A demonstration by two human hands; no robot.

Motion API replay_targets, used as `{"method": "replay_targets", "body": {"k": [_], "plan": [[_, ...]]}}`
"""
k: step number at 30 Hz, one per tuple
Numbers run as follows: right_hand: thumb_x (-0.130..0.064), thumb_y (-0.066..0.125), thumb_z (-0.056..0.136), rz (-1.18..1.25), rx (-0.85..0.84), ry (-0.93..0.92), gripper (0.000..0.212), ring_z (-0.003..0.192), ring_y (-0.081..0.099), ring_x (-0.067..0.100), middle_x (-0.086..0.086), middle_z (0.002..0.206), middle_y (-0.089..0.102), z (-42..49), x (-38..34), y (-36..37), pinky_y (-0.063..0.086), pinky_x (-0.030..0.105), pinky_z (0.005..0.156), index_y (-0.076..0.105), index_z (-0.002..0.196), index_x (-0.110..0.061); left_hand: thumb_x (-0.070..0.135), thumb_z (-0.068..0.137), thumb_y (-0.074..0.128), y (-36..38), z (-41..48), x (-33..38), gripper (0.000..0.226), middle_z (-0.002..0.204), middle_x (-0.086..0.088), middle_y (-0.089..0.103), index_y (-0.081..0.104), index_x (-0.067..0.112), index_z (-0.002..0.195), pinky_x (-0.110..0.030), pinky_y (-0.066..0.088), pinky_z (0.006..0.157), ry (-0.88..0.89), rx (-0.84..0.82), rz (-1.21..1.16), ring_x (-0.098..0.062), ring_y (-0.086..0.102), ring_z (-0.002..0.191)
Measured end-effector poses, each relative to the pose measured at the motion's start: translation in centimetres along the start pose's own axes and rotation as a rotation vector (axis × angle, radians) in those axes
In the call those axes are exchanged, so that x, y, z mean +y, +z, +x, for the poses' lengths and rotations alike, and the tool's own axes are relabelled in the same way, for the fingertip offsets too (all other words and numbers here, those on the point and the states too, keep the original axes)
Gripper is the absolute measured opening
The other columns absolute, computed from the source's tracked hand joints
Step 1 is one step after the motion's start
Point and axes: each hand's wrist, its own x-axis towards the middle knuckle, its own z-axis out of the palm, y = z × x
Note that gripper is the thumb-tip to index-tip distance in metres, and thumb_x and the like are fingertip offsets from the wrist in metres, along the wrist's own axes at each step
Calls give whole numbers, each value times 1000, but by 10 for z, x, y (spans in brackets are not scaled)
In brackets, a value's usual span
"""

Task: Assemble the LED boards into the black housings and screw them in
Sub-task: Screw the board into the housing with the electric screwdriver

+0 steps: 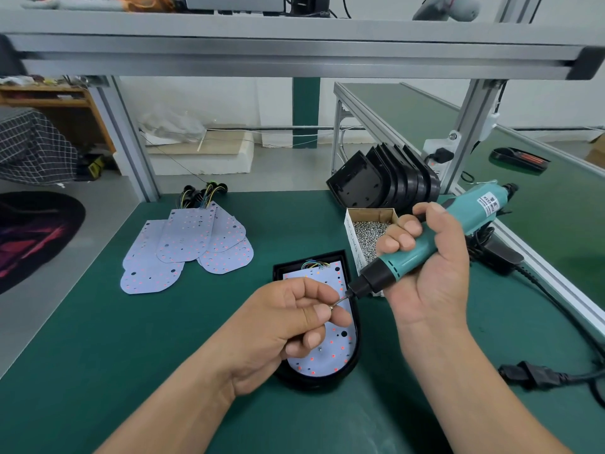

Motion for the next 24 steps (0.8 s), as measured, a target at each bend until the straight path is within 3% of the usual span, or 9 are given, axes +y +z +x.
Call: {"method": "replay_targets", "body": {"k": [10,24], "plan": [[-17,55,102,-19,-2,15,18,55,41,9,-4,73,47,0,1,0,45,22,53,62,85,-17,-2,104,60,1,0,0,14,103,-17,77,60,1,117,-16,35,47,-3,-1,10,-9,48,53],[-19,53,103,-18,-63,17,19,55,41,8,-4,72,46,1,0,-2,44,22,53,61,86,-18,13,91,67,1,0,1,26,100,-14,78,63,4,115,-16,36,48,8,-5,83,-9,49,52]]}}
